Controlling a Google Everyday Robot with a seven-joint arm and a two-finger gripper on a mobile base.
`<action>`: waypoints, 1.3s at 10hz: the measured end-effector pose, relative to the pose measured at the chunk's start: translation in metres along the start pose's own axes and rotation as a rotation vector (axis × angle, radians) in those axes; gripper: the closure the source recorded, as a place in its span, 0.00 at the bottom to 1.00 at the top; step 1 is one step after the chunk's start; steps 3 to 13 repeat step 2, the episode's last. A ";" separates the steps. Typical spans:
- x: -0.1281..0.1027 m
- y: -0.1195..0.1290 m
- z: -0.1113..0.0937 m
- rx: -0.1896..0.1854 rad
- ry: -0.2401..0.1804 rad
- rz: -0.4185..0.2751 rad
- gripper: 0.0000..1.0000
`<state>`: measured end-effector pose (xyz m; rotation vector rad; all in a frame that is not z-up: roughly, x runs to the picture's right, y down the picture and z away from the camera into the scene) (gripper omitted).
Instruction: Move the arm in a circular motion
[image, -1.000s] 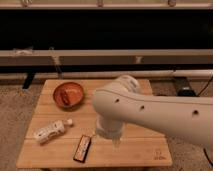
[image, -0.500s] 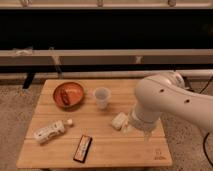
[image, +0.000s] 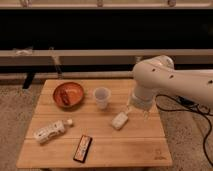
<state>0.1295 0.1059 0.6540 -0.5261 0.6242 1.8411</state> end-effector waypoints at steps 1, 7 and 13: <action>-0.002 0.002 0.000 -0.004 -0.003 -0.001 0.35; -0.003 -0.001 0.001 -0.001 -0.005 0.003 0.35; -0.003 -0.001 0.001 -0.001 -0.005 0.003 0.35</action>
